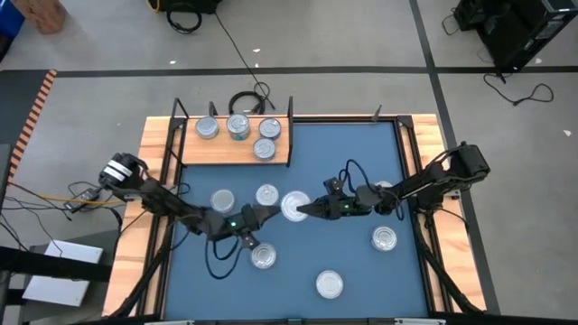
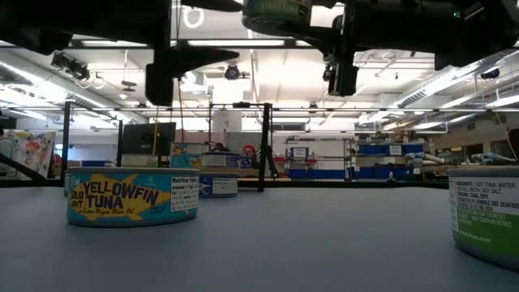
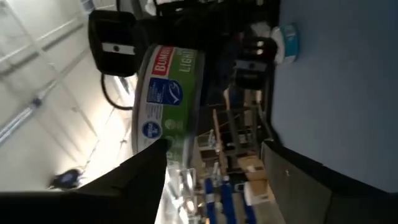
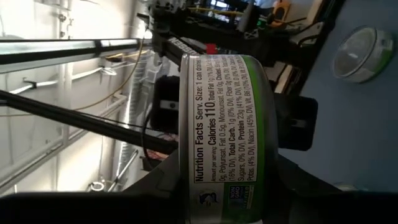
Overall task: Stack canned seafood by type on shelf
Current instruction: Put the green tuna can on the shelf
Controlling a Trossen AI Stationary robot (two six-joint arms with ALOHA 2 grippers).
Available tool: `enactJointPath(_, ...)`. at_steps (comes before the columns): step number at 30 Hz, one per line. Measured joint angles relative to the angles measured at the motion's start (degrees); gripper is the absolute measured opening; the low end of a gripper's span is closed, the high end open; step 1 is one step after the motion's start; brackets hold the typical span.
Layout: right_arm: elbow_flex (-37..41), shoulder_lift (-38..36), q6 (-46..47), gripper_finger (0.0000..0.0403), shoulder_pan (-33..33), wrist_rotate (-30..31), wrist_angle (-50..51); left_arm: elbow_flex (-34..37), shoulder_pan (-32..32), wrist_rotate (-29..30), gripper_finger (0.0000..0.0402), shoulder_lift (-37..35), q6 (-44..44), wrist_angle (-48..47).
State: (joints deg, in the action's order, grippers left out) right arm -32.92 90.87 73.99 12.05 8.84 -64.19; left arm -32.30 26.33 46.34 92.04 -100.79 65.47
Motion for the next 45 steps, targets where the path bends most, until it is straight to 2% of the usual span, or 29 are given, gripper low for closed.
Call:
enactJointPath(6,-0.2,-0.1,0.6,0.0136,0.1,0.0,-0.1,-0.9,0.1,0.3,0.0265,3.0,-7.8,9.3)
enactJointPath(13,-0.2,0.0,0.7,0.0136,0.3,0.1,1.9,-0.9,1.1,-0.1,0.0265,3.0,-11.5,12.0)
enactJointPath(19,-0.2,0.0,0.9,0.0136,0.3,0.2,1.5,-0.9,1.3,-3.7,0.0265,3.0,-11.0,10.1)
enactJointPath(37,-2.6,0.0,1.3,0.0136,0.4,-1.0,5.3,-1.0,-1.3,-6.6,0.0264,3.0,-11.5,9.3)
enactJointPath(45,-2.6,0.0,1.3,0.0136,0.4,-1.0,5.7,-1.0,-1.3,-7.8,0.0227,3.0,-11.5,7.1)
